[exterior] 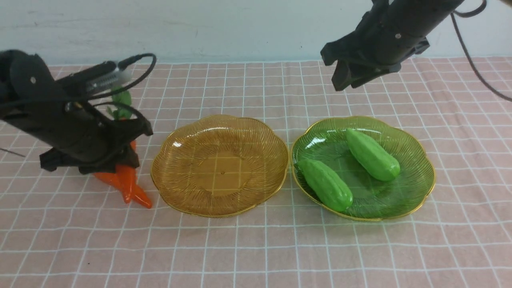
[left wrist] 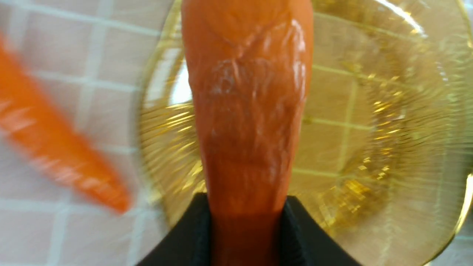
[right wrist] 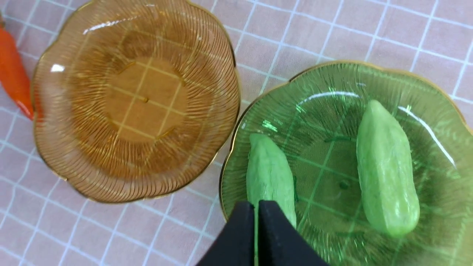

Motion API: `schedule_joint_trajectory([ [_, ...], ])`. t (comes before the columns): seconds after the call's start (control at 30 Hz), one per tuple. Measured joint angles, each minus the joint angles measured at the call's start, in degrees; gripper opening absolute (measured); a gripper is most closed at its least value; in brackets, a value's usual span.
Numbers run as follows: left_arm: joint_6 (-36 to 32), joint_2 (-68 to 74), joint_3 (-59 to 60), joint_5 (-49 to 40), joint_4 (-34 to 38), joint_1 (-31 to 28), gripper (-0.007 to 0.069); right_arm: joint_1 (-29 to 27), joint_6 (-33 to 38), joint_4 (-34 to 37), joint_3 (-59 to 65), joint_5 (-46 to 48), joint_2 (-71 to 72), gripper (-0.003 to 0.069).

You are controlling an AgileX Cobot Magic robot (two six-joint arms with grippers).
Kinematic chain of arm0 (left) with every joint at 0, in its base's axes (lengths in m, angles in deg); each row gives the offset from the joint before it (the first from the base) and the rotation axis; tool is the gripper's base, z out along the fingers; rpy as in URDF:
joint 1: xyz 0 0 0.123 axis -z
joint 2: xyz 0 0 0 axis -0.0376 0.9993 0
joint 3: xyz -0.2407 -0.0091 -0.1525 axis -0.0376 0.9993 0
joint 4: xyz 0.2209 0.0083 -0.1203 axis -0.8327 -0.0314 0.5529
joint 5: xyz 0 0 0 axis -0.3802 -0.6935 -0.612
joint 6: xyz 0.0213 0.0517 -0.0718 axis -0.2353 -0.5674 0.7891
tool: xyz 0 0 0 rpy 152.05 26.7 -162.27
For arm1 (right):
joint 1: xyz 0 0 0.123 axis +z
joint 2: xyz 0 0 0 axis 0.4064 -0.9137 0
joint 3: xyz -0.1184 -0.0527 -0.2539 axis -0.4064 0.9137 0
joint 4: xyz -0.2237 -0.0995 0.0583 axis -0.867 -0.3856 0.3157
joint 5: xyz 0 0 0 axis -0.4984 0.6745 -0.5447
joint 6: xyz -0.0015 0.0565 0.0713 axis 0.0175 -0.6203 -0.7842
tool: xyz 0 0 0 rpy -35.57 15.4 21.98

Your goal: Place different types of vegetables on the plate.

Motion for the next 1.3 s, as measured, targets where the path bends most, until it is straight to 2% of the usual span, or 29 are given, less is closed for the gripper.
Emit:
schedule_joint_trajectory([
  [0.1,0.07,6.37,-5.38,-0.05,0.11,2.39,0.0183,0.0,0.06,0.02,3.38,0.11,3.74,-0.0012],
  [0.2,0.95,11.48,-10.03,-0.43,1.35,3.04,0.0232,0.0,0.11,-1.44,6.55,0.23,5.37,-0.0016],
  [0.27,1.09,13.33,-12.08,-0.53,2.45,2.98,0.0284,0.0,0.11,-2.91,8.16,0.17,5.42,-0.0016],
  [0.3,1.14,13.94,-13.33,-0.75,3.25,2.55,0.0344,0.0,0.11,-3.4,8.85,0.17,5.42,-0.0016],
  [0.33,1.14,13.93,-14.86,-1.56,3.44,1.68,0.0414,0.0,0.11,-3.85,9.63,0.17,5.42,-0.0017],
  [0.4,0.73,13.54,-17.54,-4.28,2.46,-0.7,0.0503,0.0,0.11,-4.8,10.65,0.17,5.42,-0.0017],
  [0.5,0.49,13.08,-19.62,-8.83,-1.02,-5.18,0.0565,0.0,0.11,-6.09,12.43,0.11,5.42,-0.0017],
  [0.6,3.38,13.8,-18.93,-16.2,-5.32,-10.2,0.0578,0.0,0.11,-6.25,13.24,0.11,5.42,-0.0017],
  [0.7,7.33,18.0,-18.52,-17.81,-7.05,-11.29,0.0578,0.0,0.11,-6.25,13.28,0.11,5.42,-0.0017],
  [0.9,7.96,24.32,-18.47,-16.84,-6.99,-11.29,0.0569,0.0,0.11,-6.25,13.34,0.11,5.42,-0.0017],
  [1.07,8.01,26.48,-18.47,-16.84,-6.93,-11.29,0.0522,0.0,0.11,-6.25,13.41,0.11,5.42,-0.0017],
  [1.1,7.94,26.54,-18.47,-16.84,-6.87,-11.29,0.0501,0.0,0.11,-6.25,13.41,0.11,5.42,-0.0017],
  [1.17,6.61,26.56,-18.96,-16.98,-6.87,-11.29,0.0406,0.0,0.11,-6.25,13.41,0.11,5.42,-0.0017],
  [1.27,3.39,26.56,-20.53,-17.39,-6.82,-11.29,0.0211,0.0,0.06,-6.25,13.41,0.11,5.42,-0.0017],
  [1.3,2.5,26.56,-21.36,-18.19,-6.76,-11.29,0.019,0.0,0.06,-6.25,13.41,0.11,5.42,-0.0017],
])
